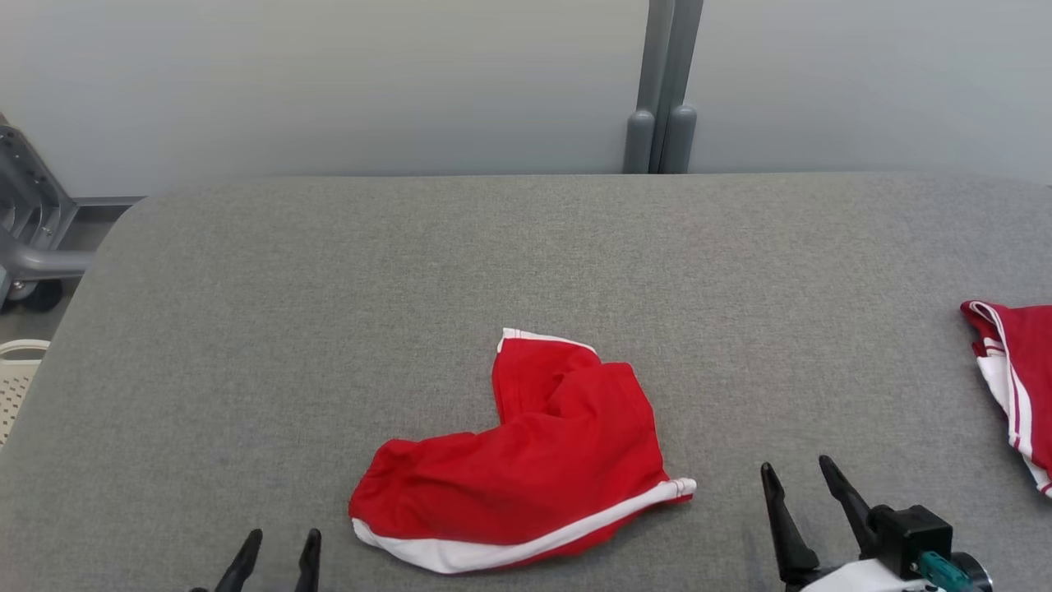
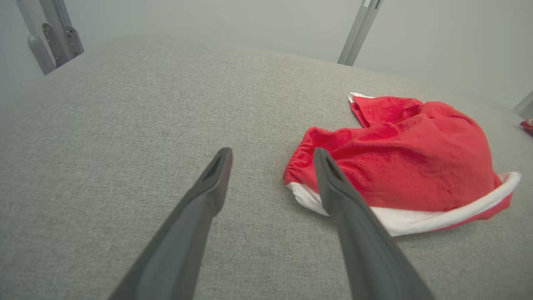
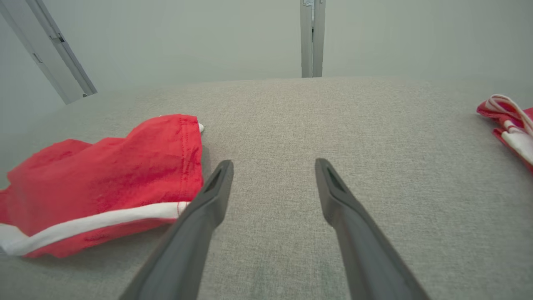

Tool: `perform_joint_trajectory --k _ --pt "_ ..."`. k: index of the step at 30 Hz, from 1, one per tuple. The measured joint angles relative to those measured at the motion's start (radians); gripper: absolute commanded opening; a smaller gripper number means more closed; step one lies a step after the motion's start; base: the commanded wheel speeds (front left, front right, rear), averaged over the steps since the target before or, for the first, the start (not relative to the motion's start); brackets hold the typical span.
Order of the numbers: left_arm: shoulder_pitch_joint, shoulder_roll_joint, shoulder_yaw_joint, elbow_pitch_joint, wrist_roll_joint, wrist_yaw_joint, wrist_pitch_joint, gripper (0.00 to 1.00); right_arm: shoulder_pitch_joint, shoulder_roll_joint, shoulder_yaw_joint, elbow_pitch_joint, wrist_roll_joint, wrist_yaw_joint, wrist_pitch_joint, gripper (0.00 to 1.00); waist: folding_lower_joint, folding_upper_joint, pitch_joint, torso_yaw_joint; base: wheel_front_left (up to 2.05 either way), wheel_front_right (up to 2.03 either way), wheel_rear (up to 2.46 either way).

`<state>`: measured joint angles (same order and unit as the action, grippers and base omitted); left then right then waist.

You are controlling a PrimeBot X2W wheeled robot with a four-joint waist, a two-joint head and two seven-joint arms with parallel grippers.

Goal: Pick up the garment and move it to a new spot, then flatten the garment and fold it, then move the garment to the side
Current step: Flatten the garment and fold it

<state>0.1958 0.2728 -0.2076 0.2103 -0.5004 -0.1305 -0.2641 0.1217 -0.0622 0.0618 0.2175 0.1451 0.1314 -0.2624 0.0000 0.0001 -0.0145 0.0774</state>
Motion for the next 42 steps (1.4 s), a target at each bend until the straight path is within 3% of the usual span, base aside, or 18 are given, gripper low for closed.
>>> perform_joint_trajectory --k 6,14,28,42 --pt "-0.083 0.036 -0.114 0.057 -0.076 0.0 0.035 1.0 -0.105 -0.04 0.139 0.06 0.116 0.0 0.065 1.0 0.0 0.0 0.018 0.009 0.0 0.0 0.0" --pt "-0.16 0.065 -0.199 0.096 -0.14 0.0 0.079 1.0 -0.133 -0.095 0.249 0.086 0.213 -0.001 0.15 1.0 0.0 0.0 0.036 0.025 0.0 0.0 0.0" --pt "-0.216 0.099 -0.244 0.108 -0.207 0.0 0.203 1.0 -0.182 -0.149 0.369 0.066 0.324 -0.001 0.312 1.0 0.0 -0.0001 0.056 0.02 0.0 0.0 0.0" --pt "-0.25 0.136 -0.272 0.08 -0.249 0.0 0.337 1.0 -0.233 -0.182 0.398 0.07 0.364 -0.001 0.42 1.0 0.0 0.0 0.077 0.042 0.0 0.0 0.0"
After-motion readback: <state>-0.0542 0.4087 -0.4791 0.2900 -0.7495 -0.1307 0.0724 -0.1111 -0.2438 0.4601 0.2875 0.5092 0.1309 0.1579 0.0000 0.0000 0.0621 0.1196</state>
